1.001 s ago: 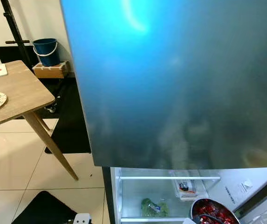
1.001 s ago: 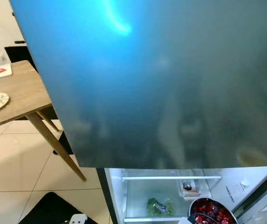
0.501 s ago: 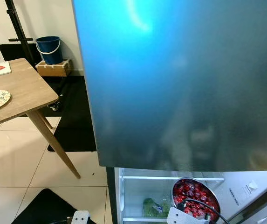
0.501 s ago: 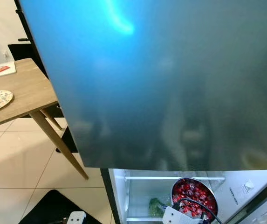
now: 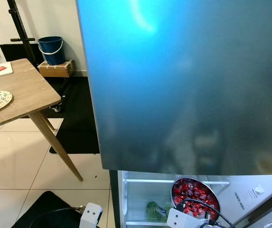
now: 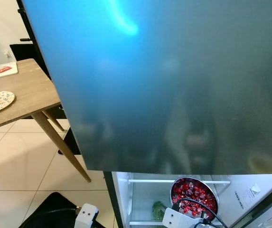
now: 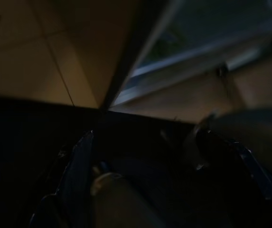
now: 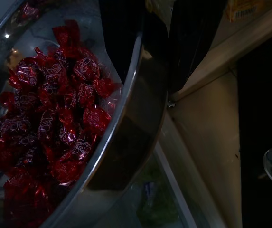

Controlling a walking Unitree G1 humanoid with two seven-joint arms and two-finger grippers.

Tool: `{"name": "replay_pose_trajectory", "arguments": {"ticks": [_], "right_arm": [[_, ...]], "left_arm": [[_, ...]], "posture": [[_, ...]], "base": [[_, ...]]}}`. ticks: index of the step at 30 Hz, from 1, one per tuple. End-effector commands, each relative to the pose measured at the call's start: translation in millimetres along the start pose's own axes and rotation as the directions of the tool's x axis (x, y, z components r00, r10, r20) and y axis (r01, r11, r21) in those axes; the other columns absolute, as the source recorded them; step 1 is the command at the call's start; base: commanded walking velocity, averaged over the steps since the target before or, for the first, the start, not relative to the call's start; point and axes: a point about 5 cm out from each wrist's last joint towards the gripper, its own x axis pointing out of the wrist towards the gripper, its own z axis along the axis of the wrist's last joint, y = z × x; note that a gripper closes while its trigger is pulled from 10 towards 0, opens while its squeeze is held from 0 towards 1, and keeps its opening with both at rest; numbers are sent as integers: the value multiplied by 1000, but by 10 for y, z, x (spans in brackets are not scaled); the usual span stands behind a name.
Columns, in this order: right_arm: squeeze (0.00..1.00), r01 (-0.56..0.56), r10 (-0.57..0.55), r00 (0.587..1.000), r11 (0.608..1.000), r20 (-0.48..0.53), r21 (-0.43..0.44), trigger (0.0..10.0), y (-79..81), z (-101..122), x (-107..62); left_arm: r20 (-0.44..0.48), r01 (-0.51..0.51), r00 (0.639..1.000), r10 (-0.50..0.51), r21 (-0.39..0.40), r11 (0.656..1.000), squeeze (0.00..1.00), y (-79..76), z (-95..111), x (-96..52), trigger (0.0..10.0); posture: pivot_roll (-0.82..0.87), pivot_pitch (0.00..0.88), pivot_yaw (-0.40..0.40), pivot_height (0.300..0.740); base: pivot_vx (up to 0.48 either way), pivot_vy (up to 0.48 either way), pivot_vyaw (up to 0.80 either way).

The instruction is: Restocking fridge

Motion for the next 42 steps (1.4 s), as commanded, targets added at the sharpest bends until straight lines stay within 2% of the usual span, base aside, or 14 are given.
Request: {"name": "replay_pose_trajectory", "arguments": {"ticks": [1,6,8,11,14,17,22,25,33,42], "right_arm": [[0,24,-24,1000,1000,3,4,10000,-43,17,3],[0,27,-27,1000,1000,-3,4,10000,-59,12,3],[0,27,-27,1000,1000,-3,4,10000,-59,12,3],[0,29,-29,1000,1000,-5,5,10000,-68,15,4],[0,36,-36,999,999,-5,6,10000,-100,27,5],[0,38,-38,999,999,-5,7,10000,-109,29,6],[0,58,-58,998,998,-7,9,10000,-186,29,1],[0,76,-76,997,997,-4,24,10000,-233,34,-2],[0,84,-84,996,996,-14,24,10000,-259,29,-3],[0,97,-97,995,995,-21,20,10000,-314,55,1]], "left_arm": [[-10,12,1000,-12,68,998,0,48,11,-29,10000],[-16,54,999,-52,193,980,0,42,82,-16,10000],[-16,54,999,-52,193,980,0,42,82,-16,10000],[-6,58,998,-58,229,972,0,39,130,0,10000],[17,70,997,-79,300,951,0,15,247,43,10000],[22,73,996,-84,315,946,0,8,270,52,10000],[59,87,991,-121,406,910,0,-33,421,95,10000],[72,110,985,-158,444,889,0,-78,479,114,10000],[77,138,976,-203,503,853,0,-146,539,139,10000],[102,123,971,-214,557,822,0,-173,599,147,10000]], "posture": [[-42,16,-2,721],[-40,15,-2,696],[-40,15,-2,696],[-40,15,-2,686],[-40,15,-2,671],[-40,15,-2,666],[-41,17,0,641],[-39,19,1,641],[-39,19,1,641],[-36,18,7,607]], "base": [[0,0,0],[0,0,0],[0,0,0],[0,0,0],[0,0,0],[0,0,0],[0,0,0],[0,0,0],[0,0,0],[0,0,0]]}}
